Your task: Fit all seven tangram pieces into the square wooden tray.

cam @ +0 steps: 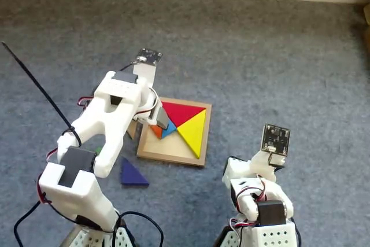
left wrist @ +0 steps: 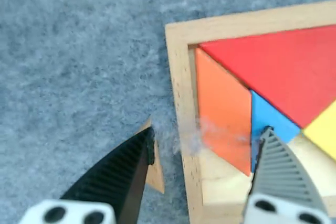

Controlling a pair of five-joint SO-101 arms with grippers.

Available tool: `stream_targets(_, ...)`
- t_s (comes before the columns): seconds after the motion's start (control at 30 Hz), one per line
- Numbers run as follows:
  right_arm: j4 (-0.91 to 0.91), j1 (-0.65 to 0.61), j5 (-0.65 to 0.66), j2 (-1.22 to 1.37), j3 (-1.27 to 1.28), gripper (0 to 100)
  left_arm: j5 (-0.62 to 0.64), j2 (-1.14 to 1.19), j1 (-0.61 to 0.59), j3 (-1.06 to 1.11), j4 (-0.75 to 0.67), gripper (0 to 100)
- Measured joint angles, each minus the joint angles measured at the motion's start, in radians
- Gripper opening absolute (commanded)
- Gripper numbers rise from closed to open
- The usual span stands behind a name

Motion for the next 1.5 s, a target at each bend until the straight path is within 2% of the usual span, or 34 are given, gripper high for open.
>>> stream_targets(0.2,0.0,0.0,0.0,0.0,0.0,0.8,0.049,0.0,-0.025,0.0,-0.009,30)
stream_targets(0.53,0.0,0.0,0.0,0.0,0.0,0.8,0.051,-0.005,-0.046,0.0,-0.012,30)
stream_targets(0.83,0.0,0.0,0.0,0.0,0.0,0.8,0.048,-0.229,-0.048,0.092,0.014,30)
stream_targets(1.17,0.0,0.0,0.0,0.0,0.0,0.8,0.02,-0.298,-0.187,0.178,0.015,29)
stream_targets(1.33,0.0,0.0,0.0,0.0,0.0,0.8,0.014,-0.298,-0.186,0.201,0.015,27)
stream_targets(1.5,0.0,0.0,0.0,0.0,0.0,0.8,0.006,-0.315,-0.189,0.201,0.169,27)
